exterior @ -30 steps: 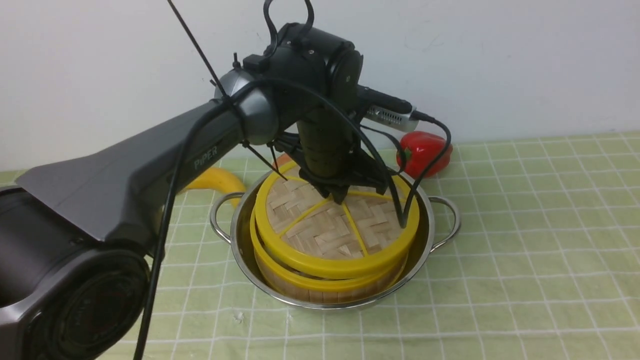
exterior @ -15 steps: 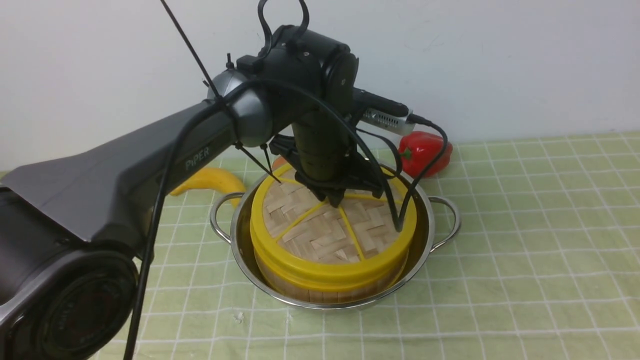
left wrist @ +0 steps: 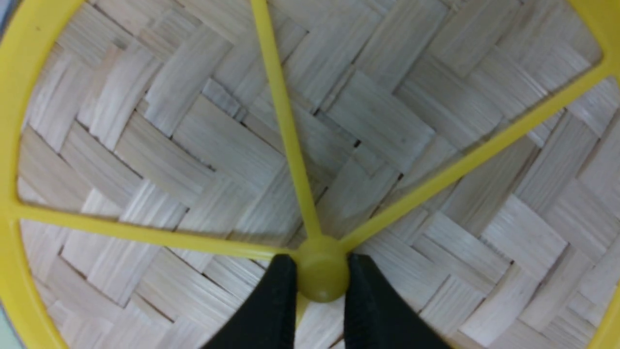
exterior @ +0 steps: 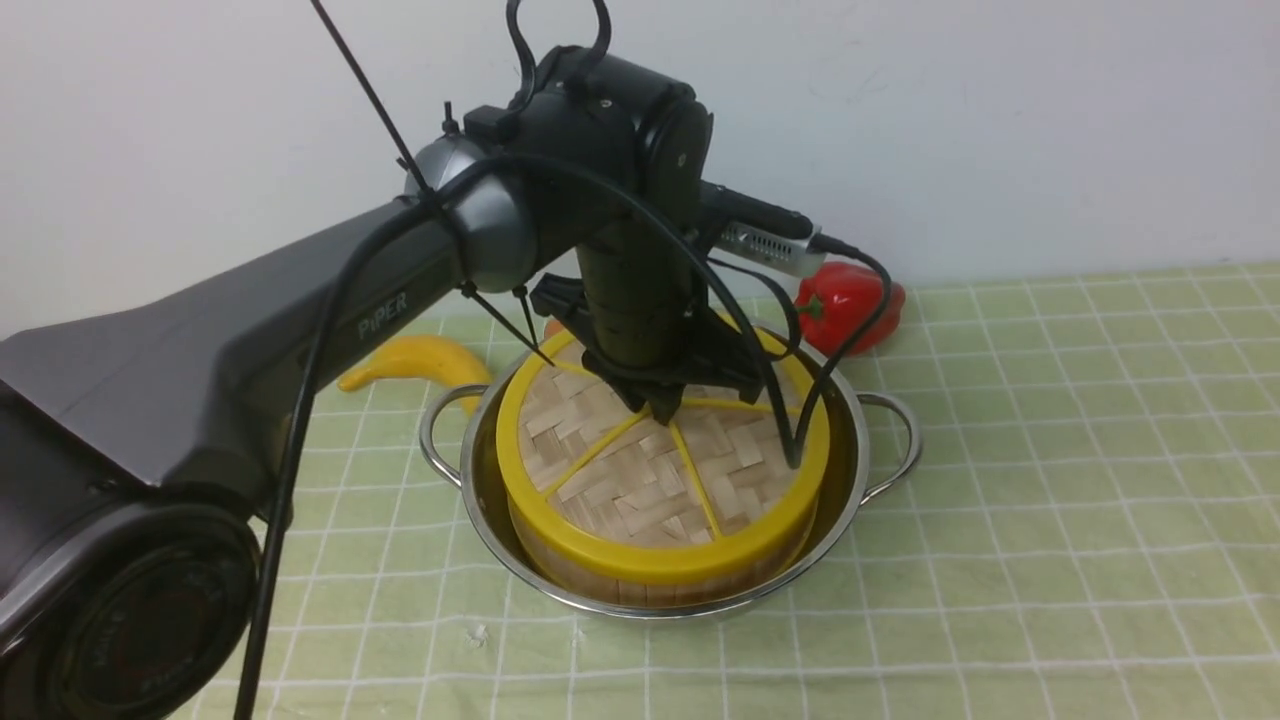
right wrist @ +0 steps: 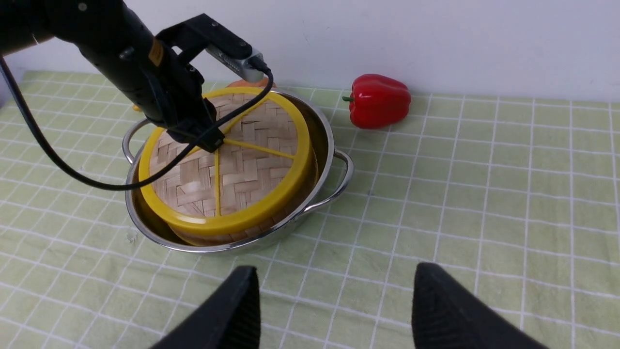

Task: Place the steamer in the pot on the green tablecloth, and put the lid on the steamer.
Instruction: 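Place the yellow bamboo steamer lid onto the steamer in the pot with the left gripper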

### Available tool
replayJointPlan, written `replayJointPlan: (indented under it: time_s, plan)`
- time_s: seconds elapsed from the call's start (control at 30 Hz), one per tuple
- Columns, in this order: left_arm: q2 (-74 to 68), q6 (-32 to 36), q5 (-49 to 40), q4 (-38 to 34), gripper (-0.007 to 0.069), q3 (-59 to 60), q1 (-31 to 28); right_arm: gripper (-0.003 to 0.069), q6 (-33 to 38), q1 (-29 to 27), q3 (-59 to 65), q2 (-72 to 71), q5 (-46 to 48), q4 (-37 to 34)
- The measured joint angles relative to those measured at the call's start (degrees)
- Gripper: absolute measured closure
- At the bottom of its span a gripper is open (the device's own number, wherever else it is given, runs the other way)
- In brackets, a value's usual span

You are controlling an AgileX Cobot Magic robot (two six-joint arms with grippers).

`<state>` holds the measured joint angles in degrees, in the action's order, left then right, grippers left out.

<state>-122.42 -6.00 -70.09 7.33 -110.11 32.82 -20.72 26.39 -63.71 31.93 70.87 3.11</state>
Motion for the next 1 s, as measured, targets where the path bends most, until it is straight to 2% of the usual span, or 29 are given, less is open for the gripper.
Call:
replayJointPlan:
  time_s: [1.0]
  plan:
    - [-0.3, -0.1, -0.4, 2.0, 0.0508, -1.2, 0.1, 0.0237, 0.1, 0.0, 0.0, 0.0, 0.0, 0.0]
